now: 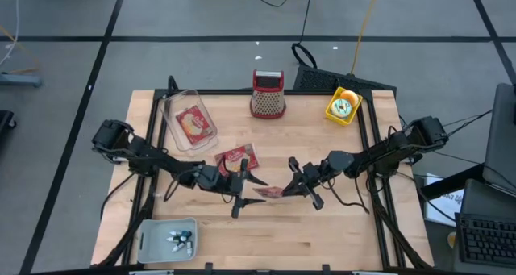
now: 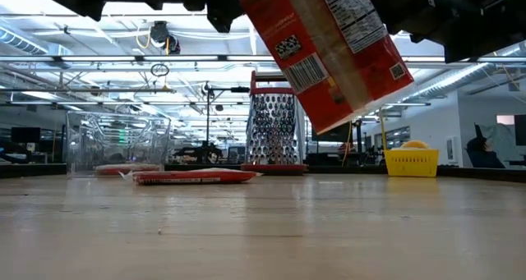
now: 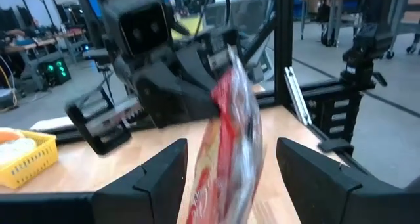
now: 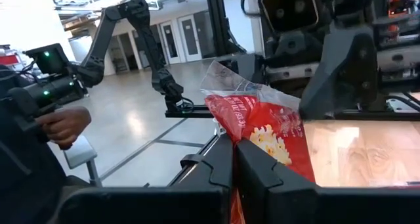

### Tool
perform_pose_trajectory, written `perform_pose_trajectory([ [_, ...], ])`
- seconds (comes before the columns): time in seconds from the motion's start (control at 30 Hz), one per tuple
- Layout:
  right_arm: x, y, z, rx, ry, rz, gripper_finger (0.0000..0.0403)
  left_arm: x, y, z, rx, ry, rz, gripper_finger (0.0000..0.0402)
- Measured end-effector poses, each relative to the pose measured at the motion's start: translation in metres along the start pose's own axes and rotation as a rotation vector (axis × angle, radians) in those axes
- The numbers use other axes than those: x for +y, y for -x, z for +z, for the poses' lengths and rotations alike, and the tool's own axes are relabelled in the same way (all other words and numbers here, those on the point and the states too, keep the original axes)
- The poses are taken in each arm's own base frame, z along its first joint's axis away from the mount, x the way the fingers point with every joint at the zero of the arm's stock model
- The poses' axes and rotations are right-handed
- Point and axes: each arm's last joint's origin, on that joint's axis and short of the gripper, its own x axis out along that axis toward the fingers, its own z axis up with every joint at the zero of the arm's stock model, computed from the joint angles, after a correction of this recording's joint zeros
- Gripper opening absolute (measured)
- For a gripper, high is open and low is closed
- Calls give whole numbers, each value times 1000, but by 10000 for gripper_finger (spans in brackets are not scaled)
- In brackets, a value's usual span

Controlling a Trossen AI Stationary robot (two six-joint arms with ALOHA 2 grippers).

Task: Pick & Place Food Item
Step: Put the right red popcorn bag into the transparent bin

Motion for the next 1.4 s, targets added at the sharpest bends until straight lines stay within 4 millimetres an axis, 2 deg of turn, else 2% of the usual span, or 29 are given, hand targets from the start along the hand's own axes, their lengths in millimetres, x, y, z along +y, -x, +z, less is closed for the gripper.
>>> perform_pose_trajectory([
  [0.53,0,0,-1,7,17,-3,0,1,0,3,-26,45,-2,229],
  [0.63,0,0,-1,6,17,-4,0,1,0,3,-26,37,-2,197],
  [0.87,-1,0,-1,6,17,-8,0,6,0,1,-11,80,9,85],
  [1.07,-1,0,-1,12,19,-32,0,8,-1,-4,42,109,5,10],
  [1.23,-2,0,-2,20,33,-34,2,8,0,-2,31,84,41,4],
  [1.4,-2,0,-2,27,1,-37,32,6,13,19,10,1,136,2],
])
